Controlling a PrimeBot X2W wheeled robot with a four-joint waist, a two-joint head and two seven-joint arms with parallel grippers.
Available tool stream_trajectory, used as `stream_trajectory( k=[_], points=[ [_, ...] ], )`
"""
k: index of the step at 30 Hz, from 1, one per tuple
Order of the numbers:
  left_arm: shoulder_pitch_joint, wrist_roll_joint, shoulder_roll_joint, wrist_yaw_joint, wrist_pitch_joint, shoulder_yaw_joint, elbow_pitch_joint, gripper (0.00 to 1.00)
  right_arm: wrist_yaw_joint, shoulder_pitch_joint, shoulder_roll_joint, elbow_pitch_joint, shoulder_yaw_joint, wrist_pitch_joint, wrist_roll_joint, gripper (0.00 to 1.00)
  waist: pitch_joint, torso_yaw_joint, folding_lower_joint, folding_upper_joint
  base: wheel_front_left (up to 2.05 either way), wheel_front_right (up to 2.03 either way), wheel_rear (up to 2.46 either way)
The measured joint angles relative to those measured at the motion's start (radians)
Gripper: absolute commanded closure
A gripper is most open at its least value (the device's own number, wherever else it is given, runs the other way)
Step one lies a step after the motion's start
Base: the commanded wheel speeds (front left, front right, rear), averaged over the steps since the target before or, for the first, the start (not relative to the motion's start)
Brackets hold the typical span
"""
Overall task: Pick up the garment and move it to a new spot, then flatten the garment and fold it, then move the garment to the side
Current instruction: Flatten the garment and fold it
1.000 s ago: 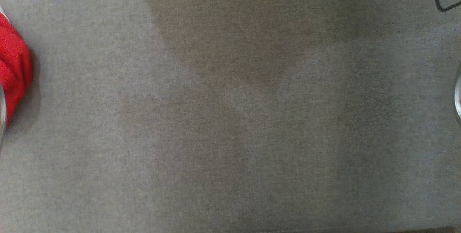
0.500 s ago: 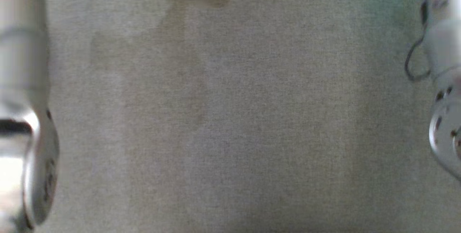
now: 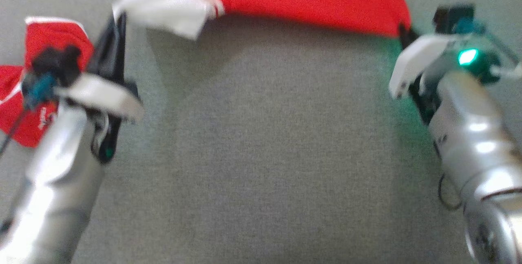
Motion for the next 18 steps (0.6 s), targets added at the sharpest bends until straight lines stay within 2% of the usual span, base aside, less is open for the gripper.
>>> stream_trajectory(
  k=[3, 6, 10, 18],
  points=[
    [0.113, -0.026, 0.03, 0.0, 0.016, -0.027, -0.04, 1.0, 0.0, 0.079, 0.001, -0.001, 0.055, 0.015, 0.075, 1.0, -0.057, 0.005, -0.0001, 0.0, 0.0, 0.0, 0.0],
    [0.212, -0.045, 0.036, 0.002, 0.027, -0.042, -0.101, 1.0, 0.0, 0.149, -0.002, -0.04, 0.098, 0.028, 0.168, 1.0, -0.108, 0.011, -0.0001, 0.0, 0.0, 0.0, 0.0],
    [0.327, -0.045, 0.065, 0.039, 0.048, -0.051, -0.201, 1.0, 0.0, 0.259, -0.007, -0.148, 0.19, 0.07, 0.278, 1.0, -0.168, 0.017, 0.0, 0.0, 0.0, 0.0, 0.0],
    [0.551, -0.058, 0.116, 0.106, 0.128, -0.099, -0.409, 1.0, 0.0, 0.487, -0.129, -0.404, 0.341, 0.202, 0.477, 1.0, -0.264, 0.015, 0.0001, 0.0, 0.0, 0.0, 0.0]
  ],
)
